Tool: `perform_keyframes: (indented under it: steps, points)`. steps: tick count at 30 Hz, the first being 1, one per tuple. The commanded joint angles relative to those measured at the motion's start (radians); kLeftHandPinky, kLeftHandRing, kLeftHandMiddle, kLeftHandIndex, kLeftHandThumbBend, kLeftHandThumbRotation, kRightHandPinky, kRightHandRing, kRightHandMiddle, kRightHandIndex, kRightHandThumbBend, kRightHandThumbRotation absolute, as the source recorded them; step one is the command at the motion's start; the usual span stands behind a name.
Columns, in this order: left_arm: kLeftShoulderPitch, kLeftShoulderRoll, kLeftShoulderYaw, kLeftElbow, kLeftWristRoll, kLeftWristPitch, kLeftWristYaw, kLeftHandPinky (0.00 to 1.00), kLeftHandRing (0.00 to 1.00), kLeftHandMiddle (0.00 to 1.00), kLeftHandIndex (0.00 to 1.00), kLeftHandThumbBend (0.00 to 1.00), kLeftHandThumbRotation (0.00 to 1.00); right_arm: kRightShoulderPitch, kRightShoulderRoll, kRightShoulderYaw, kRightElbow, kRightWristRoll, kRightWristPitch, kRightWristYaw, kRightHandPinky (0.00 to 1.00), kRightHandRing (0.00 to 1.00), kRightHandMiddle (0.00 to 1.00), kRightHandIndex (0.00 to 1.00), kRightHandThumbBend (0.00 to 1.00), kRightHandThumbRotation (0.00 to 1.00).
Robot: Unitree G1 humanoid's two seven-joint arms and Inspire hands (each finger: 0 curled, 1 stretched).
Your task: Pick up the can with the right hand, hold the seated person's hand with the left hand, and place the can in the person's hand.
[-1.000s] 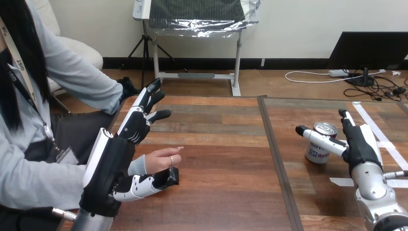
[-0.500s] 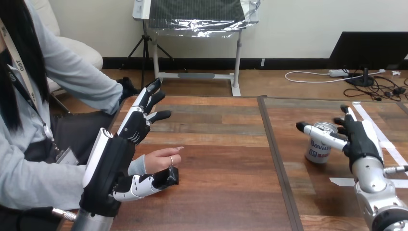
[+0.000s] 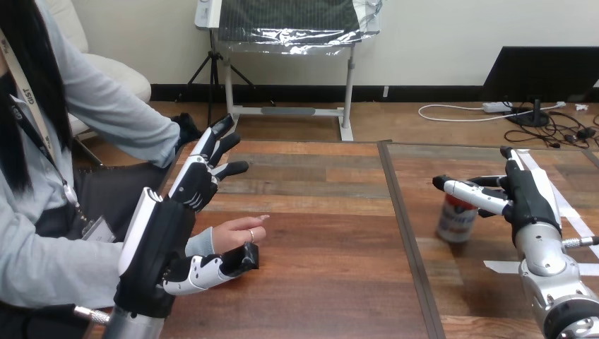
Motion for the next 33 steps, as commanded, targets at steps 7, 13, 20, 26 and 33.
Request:
perform_keyframes:
  steps: [7,13,20,26,33]
  points:
    - [-0.014,0.005,-0.006,-0.057,-0.039,-0.004,-0.017,0.82,0.94,0.98,0.95,1.0,0.64,-0.088,0.01,0.023,0.0,-0.034,0.018,-0.026,0.35,0.53,0.52,1.0,1.0,0.41]
    - [-0.006,0.009,-0.009,-0.074,-0.052,0.003,-0.029,0.82,0.94,0.98,0.95,1.0,0.64,-0.088,0.018,0.018,-0.002,-0.033,0.024,-0.033,0.32,0.46,0.45,1.0,1.0,0.41]
    - [-0.001,0.009,-0.007,-0.085,-0.056,0.006,-0.037,0.83,0.95,0.98,0.95,1.0,0.63,-0.084,0.025,0.012,-0.002,-0.029,0.026,-0.036,0.22,0.3,0.33,1.0,1.0,0.36]
    - [0.005,0.009,-0.006,-0.096,-0.059,0.01,-0.041,0.83,0.94,0.98,0.95,1.0,0.63,-0.077,0.03,0.013,-0.002,-0.029,0.014,-0.046,0.25,0.42,0.47,0.98,1.0,0.29]
    - [0.013,0.008,-0.007,-0.105,-0.078,0.002,-0.051,0.82,0.94,0.98,0.94,1.0,0.61,-0.074,0.04,-0.007,-0.005,-0.005,0.011,-0.042,0.36,0.54,0.69,0.94,1.0,0.21]
